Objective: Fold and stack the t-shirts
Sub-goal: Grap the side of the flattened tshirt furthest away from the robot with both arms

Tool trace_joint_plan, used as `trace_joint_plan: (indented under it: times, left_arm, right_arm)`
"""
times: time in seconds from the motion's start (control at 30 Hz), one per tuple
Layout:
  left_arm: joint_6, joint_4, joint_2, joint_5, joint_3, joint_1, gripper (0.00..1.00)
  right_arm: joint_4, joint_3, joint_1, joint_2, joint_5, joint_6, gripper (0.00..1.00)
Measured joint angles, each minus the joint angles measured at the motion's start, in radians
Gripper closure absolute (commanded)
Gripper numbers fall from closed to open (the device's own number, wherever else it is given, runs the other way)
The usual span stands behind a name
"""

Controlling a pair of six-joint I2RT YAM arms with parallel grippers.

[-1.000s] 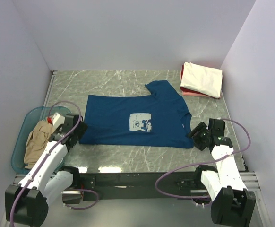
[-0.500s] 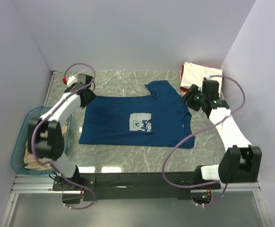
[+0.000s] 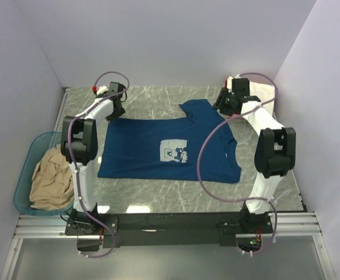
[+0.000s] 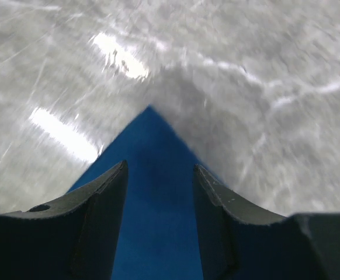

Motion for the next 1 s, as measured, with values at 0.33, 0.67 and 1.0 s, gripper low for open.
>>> trace_joint_plan:
  times: [0.33, 0.67, 1.0]
  left_arm:
    - [0.013, 0.016, 0.111, 0.006, 0.081, 0.045, 0.48]
    - [0.022, 0.021, 0.166, 0.008, 0.172, 0.047, 0.57]
    - [0.022, 0.010, 0.178, -0.004, 0.171, 0.047, 0.60]
  right_arm:
    - [0.011, 0.179, 0.027, 0.183, 0.007, -0.027, 0.47]
    - [-0.023, 0.296, 0.032, 0.315, 0.027, -0.064, 0.47]
    - [-0.107, 0.505, 0.032, 0.465, 0.045, -0.108, 0.45]
